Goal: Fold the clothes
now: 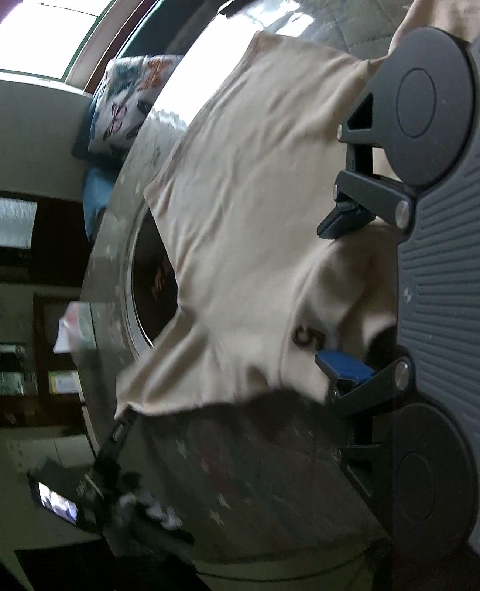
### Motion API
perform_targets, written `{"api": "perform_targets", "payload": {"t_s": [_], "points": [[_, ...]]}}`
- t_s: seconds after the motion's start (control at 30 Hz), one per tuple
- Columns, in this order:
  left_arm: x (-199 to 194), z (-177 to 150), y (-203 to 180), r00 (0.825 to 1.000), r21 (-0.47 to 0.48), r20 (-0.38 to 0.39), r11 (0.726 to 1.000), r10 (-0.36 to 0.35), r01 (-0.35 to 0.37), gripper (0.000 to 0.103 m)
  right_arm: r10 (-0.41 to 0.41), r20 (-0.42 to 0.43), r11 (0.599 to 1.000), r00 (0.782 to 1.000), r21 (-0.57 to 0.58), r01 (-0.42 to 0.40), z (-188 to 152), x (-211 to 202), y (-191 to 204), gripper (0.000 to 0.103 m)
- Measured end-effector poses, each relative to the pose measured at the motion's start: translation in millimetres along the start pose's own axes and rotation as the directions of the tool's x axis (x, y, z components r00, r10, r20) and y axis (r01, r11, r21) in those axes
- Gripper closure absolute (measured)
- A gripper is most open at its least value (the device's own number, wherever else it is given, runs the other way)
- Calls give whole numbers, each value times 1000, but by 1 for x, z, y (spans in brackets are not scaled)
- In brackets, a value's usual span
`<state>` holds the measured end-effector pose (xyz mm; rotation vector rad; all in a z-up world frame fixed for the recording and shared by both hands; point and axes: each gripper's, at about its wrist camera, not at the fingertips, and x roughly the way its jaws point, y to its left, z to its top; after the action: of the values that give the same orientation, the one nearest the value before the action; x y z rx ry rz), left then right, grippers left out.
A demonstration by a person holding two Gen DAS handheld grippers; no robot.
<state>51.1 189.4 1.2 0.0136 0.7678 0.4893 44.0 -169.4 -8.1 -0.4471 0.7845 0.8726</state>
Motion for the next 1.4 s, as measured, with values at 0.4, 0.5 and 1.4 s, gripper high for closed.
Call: {"api": "perform_targets", "payload": {"t_s": [0.4,0.5,1.4], "points": [[-28,38,-73,966,106,76,965,-249,241,69,-131,70,981,989,156,119,14,-25,-71,38],[-23,46,-105,947,155,68,941,-313,300,69,-209,51,953,977,234,192,14,-19,-108,43],[36,70,-229,929,330,42,883,-368,334,91,-405,-42,810,913,447,380,20,42,-247,91]]}}
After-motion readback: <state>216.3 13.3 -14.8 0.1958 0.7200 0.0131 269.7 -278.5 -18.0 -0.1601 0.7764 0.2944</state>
